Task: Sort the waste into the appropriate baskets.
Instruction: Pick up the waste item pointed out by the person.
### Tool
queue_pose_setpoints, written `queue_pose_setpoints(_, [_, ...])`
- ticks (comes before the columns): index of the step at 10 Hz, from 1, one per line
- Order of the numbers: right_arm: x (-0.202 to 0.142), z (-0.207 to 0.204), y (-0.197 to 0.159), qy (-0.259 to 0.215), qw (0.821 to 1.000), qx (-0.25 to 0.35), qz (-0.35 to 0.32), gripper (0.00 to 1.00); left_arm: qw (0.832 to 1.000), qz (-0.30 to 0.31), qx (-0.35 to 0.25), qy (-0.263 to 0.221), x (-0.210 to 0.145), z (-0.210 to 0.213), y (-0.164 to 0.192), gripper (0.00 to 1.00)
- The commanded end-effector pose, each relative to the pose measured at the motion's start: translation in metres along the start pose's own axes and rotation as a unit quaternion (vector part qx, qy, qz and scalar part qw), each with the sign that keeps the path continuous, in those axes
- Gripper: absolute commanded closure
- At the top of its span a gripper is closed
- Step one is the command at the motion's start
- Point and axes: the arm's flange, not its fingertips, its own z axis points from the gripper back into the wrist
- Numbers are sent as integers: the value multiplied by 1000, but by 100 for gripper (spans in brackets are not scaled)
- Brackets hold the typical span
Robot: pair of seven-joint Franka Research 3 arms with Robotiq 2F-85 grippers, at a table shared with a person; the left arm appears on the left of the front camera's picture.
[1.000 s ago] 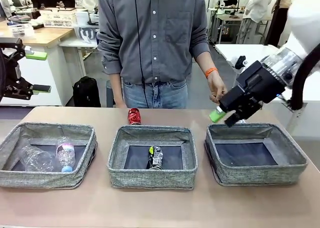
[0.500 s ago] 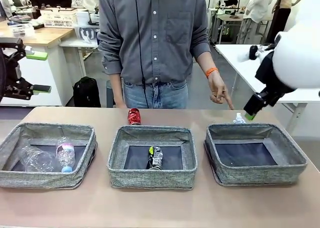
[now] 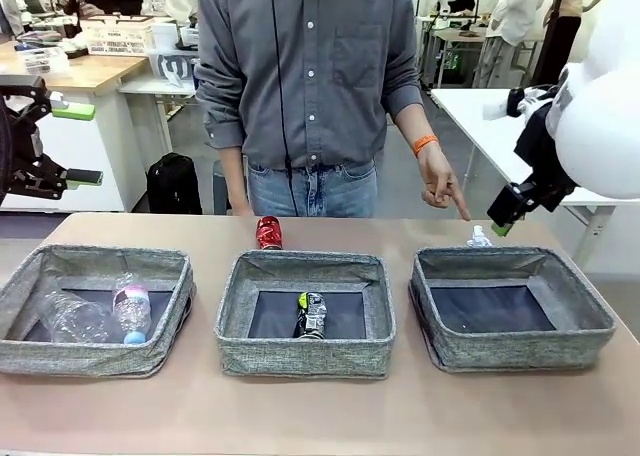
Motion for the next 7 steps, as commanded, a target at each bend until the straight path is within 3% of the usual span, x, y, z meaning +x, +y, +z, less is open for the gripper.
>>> queue_pose_setpoints(1, [55,-20,-32,2,995,-12,-98,0,1000,3,1,5,0,1,-3,0])
queue_pose_setpoints(3, [102,-67,-88,30,987,19,-159,0,1000,3,1,5,0,1,-3,0])
queue_pose_setpoints(5, [108,-107,-114,34,989,79,-120,0,1000,3,1,5,0,1,-3,0])
queue_pose_setpoints(6, [96,-96,-101,27,990,120,-75,0,1000,3,1,5,0,1,-3,0])
queue_pose_setpoints(7, [99,-109,-117,46,987,36,-147,0,1000,3,1,5,0,1,-3,0])
